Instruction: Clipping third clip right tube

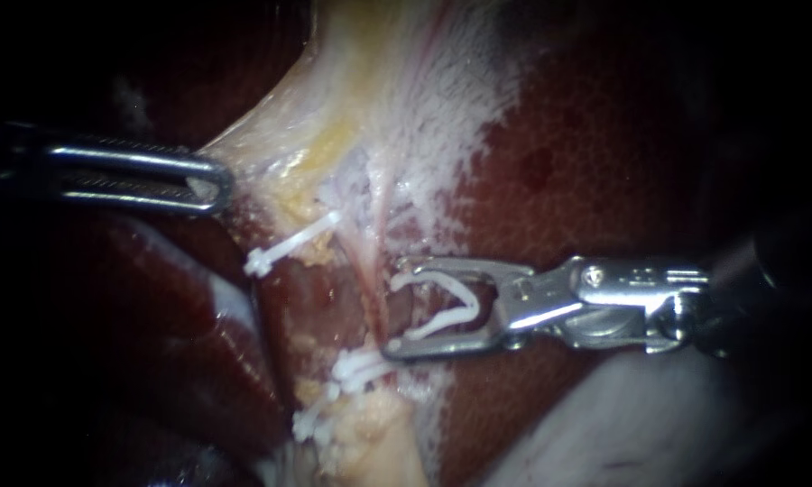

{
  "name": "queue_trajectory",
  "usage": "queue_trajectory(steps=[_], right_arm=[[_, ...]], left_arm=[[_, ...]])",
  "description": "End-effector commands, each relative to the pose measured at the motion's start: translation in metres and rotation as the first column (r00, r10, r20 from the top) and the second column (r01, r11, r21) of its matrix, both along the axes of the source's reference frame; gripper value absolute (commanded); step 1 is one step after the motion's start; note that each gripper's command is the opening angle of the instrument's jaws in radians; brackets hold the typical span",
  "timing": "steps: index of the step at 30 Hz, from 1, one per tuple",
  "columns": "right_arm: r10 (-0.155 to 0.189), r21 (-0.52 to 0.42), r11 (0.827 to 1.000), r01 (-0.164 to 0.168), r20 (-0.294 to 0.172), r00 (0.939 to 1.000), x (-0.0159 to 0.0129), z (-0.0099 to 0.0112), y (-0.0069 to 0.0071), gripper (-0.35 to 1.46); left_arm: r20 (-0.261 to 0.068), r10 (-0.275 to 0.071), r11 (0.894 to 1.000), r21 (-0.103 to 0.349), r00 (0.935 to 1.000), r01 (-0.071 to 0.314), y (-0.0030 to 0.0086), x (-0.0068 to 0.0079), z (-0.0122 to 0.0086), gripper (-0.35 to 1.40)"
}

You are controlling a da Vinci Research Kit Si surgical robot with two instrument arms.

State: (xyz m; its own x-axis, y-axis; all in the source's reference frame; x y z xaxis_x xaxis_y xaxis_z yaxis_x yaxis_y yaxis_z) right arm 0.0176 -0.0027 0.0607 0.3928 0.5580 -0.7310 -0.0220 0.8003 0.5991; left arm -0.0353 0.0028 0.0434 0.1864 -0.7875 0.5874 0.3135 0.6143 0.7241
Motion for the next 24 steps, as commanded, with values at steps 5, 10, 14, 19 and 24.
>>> queue_trajectory(steps=[5,10,14,19,24], right_arm=[[-0.009,0.005,1.0,0.009,-0.004,0.9999,0.0014,0.0001,0.0,0.6],[-0.023,0.011,1.0,0.023,-0.012,0.9997,0.0022,-0.0004,-0.0004,0.58],[-0.051,0.025,0.998,0.052,-0.027,0.9983,0.0025,-0.0008,-0.0007,0.54],[-0.075,0.03,0.997,0.076,-0.04,0.9964,0.0027,-0.0008,-0.0006,0.53],[-0.073,0.036,0.997,0.075,-0.039,0.9966,0.0027,-0.0007,-0.0006,0.49]], left_arm=[[-0.001,0.0,1.0,0.0,1.0,0.0,-0.0001,-0.0001,0.0,-0.35],[0.001,0.002,1.0,0.0,1.0,-0.002,-0.0001,-0.0002,0.0,-0.35],[0.001,0.001,1.0,0.0,1.0,-0.001,-0.0001,-0.0002,0.0,-0.35],[0.002,0.003,1.0,0.001,1.0,-0.003,-0.0002,-0.0003,0.0001,-0.35],[0.002,0.003,1.0,0.001,1.0,-0.003,-0.0002,-0.0003,0.0001,-0.35]])
